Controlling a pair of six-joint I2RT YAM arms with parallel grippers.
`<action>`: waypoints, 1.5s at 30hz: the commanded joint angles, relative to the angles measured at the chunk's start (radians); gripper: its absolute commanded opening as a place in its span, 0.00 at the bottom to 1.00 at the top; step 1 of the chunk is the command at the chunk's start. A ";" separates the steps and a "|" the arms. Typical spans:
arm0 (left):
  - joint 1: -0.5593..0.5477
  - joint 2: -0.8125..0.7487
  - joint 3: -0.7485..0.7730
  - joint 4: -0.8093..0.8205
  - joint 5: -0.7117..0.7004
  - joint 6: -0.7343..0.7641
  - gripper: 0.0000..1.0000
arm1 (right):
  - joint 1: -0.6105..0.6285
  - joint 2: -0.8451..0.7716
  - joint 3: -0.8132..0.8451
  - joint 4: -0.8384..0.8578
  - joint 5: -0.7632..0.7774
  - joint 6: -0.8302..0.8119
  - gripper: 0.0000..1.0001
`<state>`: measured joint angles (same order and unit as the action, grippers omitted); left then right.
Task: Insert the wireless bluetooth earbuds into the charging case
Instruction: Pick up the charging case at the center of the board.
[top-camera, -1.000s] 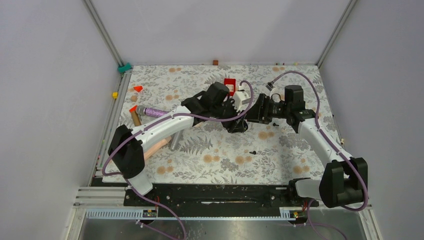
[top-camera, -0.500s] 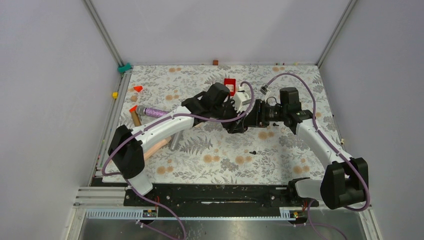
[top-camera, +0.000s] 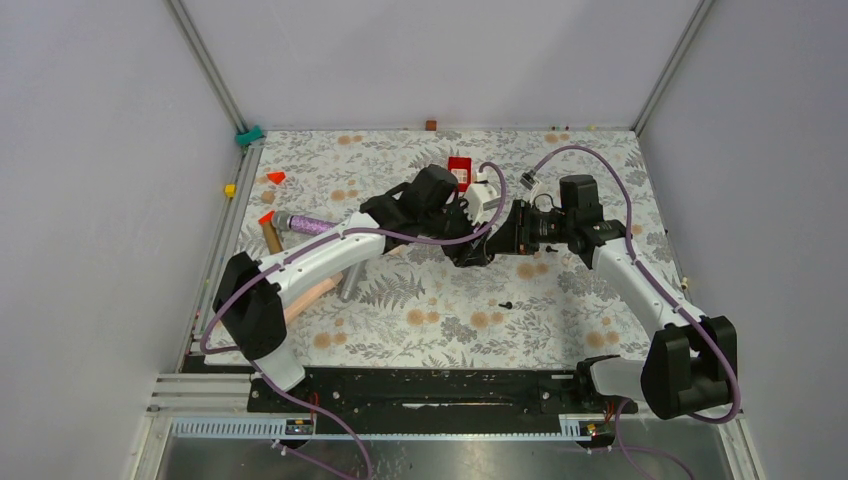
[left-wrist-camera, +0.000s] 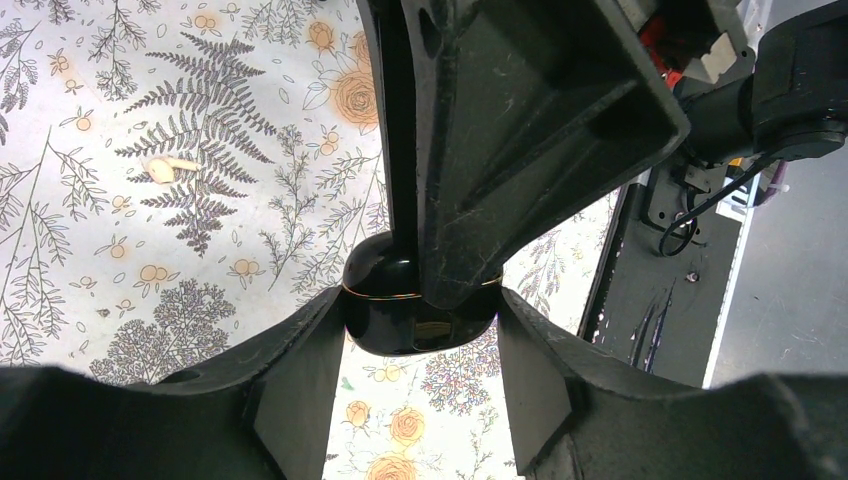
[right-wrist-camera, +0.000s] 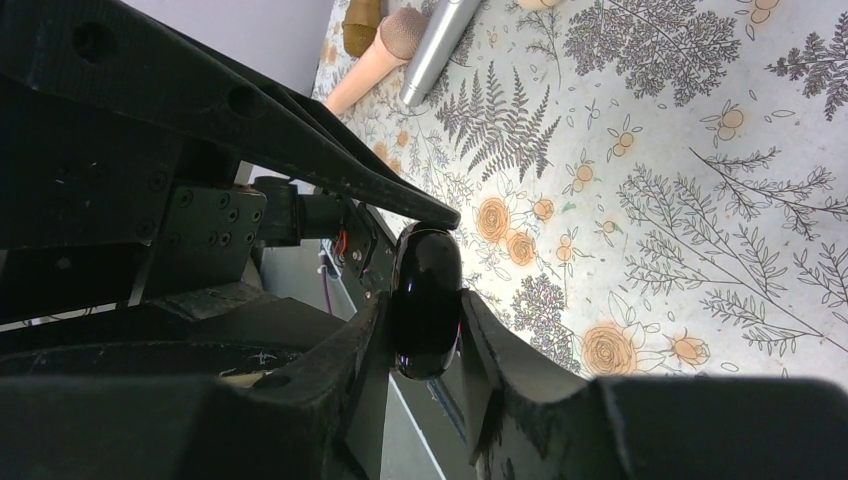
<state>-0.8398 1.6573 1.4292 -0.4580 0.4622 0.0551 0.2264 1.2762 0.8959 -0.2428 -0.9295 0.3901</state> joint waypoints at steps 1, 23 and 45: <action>-0.002 -0.045 0.013 0.071 -0.027 0.003 0.52 | 0.014 -0.031 0.021 0.004 -0.100 -0.005 0.21; 0.217 -0.304 0.078 -0.140 0.192 0.090 0.99 | 0.013 -0.201 0.358 -0.305 0.083 -0.365 0.15; 0.274 -0.356 0.093 -0.214 0.439 0.093 0.99 | 0.013 -0.420 0.314 -0.129 0.080 -0.281 0.20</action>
<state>-0.5674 1.3338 1.5093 -0.7116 0.7399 0.1352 0.2340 0.8543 1.1294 -0.3843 -0.8539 0.1371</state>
